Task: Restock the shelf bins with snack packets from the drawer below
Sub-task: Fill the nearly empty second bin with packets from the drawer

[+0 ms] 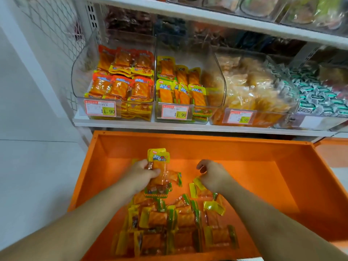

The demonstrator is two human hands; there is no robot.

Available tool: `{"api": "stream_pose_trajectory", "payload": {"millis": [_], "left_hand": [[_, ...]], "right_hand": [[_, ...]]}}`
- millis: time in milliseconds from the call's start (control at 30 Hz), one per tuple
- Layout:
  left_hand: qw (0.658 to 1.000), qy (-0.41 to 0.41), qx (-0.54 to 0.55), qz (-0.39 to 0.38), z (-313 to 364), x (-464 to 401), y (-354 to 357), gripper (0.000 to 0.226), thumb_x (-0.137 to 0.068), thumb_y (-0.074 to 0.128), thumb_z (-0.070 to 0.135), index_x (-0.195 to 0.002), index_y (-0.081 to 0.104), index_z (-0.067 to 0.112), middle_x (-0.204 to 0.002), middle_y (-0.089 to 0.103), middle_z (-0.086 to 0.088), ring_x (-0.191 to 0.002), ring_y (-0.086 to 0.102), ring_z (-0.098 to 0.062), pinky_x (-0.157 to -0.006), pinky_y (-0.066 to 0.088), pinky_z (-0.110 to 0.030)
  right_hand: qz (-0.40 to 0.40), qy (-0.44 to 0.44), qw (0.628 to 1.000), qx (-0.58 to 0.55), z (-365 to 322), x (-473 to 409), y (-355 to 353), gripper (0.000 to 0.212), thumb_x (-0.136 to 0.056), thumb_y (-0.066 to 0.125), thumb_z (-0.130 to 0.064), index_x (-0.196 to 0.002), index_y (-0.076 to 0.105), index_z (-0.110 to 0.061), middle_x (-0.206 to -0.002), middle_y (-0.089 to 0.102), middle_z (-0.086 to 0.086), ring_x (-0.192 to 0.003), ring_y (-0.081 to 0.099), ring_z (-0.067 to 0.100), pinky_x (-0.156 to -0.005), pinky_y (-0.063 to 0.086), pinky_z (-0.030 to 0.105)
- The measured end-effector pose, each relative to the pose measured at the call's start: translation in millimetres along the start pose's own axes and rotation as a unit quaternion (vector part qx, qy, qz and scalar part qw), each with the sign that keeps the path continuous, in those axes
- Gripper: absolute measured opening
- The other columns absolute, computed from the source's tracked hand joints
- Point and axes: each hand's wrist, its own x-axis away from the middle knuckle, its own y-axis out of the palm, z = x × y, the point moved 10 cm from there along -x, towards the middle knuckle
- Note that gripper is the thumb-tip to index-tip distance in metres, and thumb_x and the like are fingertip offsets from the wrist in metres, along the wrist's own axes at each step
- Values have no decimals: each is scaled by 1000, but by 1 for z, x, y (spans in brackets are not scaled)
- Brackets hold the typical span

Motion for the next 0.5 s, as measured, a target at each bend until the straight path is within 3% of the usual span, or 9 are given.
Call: {"api": "stream_pose_trajectory", "payload": {"millis": [167, 333, 433, 500], "left_hand": [[998, -68, 16, 10, -65, -38, 26, 76, -75, 75, 55, -142, 59, 22, -143, 62, 0, -130, 59, -25, -116, 41, -46], [994, -102, 34, -11, -94, -60, 52, 32, -97, 71, 22, -129, 67, 19, -127, 68, -2, -116, 62, -24, -107, 44, -37], [993, -115, 30, -14, -102, -68, 57, 22, -95, 72, 29, -115, 68, 37, -123, 69, 4, -115, 63, -22, -111, 44, -41], [992, -121, 36, -11, -104, -70, 58, 22, -83, 78, 43, -105, 71, 43, -122, 72, 8, -116, 66, -22, -110, 46, -47]], "right_hand": [[-27, 40, 998, 38, 62, -38, 50, 70, -80, 62, -6, -147, 54, -22, -143, 60, 11, -131, 58, 30, -102, 49, 32], [-21, 54, 998, 11, 108, -85, 81, 74, -89, 71, -23, -156, 42, -38, -163, 39, 7, -155, 28, 21, -122, 30, 32], [-62, 61, 995, 52, 120, -109, 109, 106, -78, 83, -44, -163, 21, -37, -170, 23, 11, -161, 9, 23, -128, 20, 40], [-68, 71, 992, 84, 121, -113, 124, 120, -71, 87, -51, -165, 15, -32, -172, 10, 13, -160, 9, 32, -128, 17, 44]]}}
